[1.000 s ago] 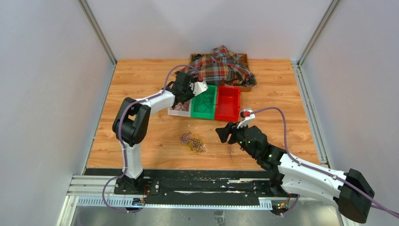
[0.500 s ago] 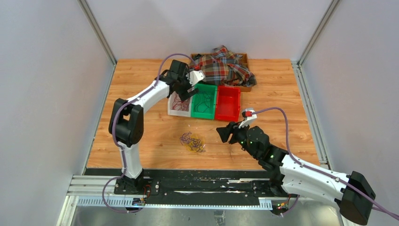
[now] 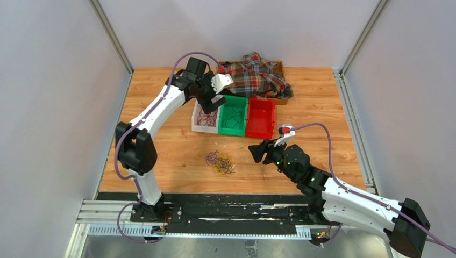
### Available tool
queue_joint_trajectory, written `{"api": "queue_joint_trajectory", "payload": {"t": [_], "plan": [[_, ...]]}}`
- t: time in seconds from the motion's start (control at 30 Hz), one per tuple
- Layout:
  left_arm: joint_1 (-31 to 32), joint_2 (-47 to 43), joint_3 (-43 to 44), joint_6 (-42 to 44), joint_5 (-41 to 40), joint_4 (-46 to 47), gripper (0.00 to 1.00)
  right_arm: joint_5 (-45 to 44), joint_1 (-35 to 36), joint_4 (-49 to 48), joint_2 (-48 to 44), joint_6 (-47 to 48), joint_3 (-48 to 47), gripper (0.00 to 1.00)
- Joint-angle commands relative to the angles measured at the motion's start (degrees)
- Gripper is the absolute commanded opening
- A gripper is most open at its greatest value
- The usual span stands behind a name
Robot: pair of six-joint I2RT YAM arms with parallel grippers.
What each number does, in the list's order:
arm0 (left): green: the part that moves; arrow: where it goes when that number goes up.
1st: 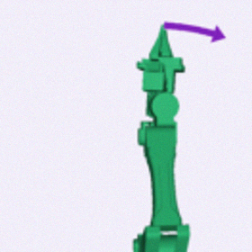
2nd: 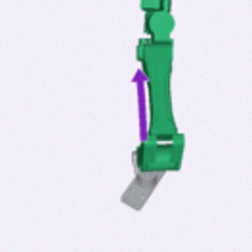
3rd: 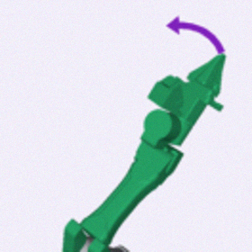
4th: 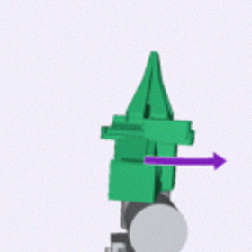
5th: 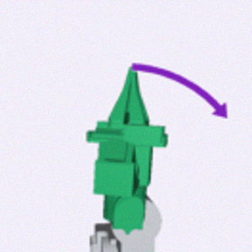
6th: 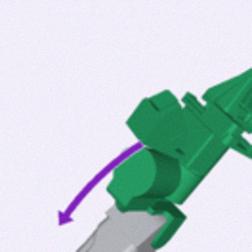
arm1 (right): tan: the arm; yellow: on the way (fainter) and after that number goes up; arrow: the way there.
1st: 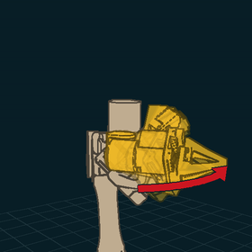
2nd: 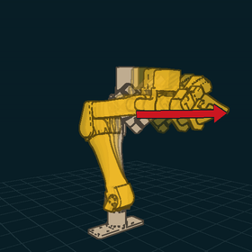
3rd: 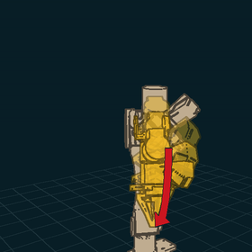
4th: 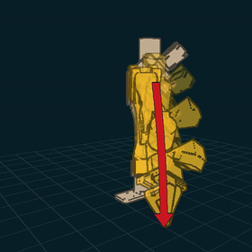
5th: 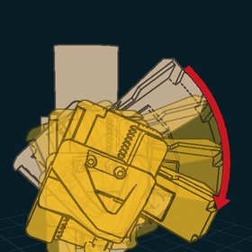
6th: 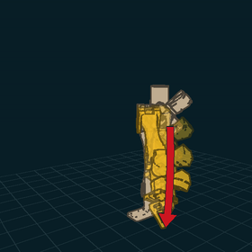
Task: Untangle the cables
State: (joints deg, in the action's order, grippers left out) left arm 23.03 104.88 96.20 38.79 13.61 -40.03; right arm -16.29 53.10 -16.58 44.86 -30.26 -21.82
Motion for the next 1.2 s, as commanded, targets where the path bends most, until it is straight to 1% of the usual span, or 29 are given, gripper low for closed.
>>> {"api": "queue_joint_trajectory", "payload": {"t": [0.0, 0.07, 0.17, 0.23, 0.3, 0.33, 0.4, 0.47, 0.67, 0.77, 0.9, 1.07, 1.17], "plan": [[0.2, -9.21, -4.14, 2.04, 11.78, -12.58, 0.99, -0.67, -0.87, 0.19, -0.11, -0.22, 0.56, 0.57], [1.32, -12.86, -9.25, 4.43, 12.85, -14.7, 0.98, -0.51, -0.89, 0.01, 0.37, -0.17, 0.56, 0.58], [2.89, -17.36, -17.68, 6.06, 13.65, -15.01, 0.98, 0.19, -0.89, -0.09, 1.52, 0.02, 0.33, 0.61], [3.41, -18.35, -21.14, 5.38, 15.06, -14.99, 0.98, 0.61, -0.98, 0.56, 2.07, 0.08, -0.1, 0.64], [3.51, -17.57, -22.31, 2.15, 16.55, -14.99, 0.98, 1.26, -1.07, 2.24, 2.11, 0.67, -0.76, 0.67], [3.53, -16.71, -22.38, 0.19, 17.37, -15.07, 0.98, 1.56, -1.07, 3.69, 1.89, 1.16, -1.39, 0.69], [3.52, -15.44, -23.16, -0.36, 19.24, -15.08, 0.98, 2.06, -1.07, 7.59, 1.14, 2.38, -3.08, 0.71], [4.07, -14.99, -24.83, 1.08, 20.7, -15.07, 0.98, 2.91, -1.07, 11.51, 0.51, 3.36, -4.22, 0.73], [8.71, -17.04, -31.52, 7.45, 18.99, -14.95, 0.99, 9.73, -1.07, 23.45, 0.23, 3.81, -8.57, 0.72], [9.72, -16.77, -32.89, 7.01, 17.5, -14.22, 0.9, 12.62, -1.07, 26.78, 0.05, 3.8, -9.35, 0.71], [9.76, -16.75, -33.74, 5.07, 13.96, -10.07, 0.84, 13.84, -1.07, 29.73, 0.22, 4.25, -10.69, 0.68], [9.87, -16.21, -34.18, 2.39, 13.78, -5.68, 0.66, 14.92, -1.07, 29.83, 0.7, 3.94, -11.07, 0.65], [9.93, -15.67, -34.48, 1.94, 14.55, -5.08, 0.57, 15.97, -1.07, 27.73, 1.2, 3.29, -10.55, 0.64]]}}
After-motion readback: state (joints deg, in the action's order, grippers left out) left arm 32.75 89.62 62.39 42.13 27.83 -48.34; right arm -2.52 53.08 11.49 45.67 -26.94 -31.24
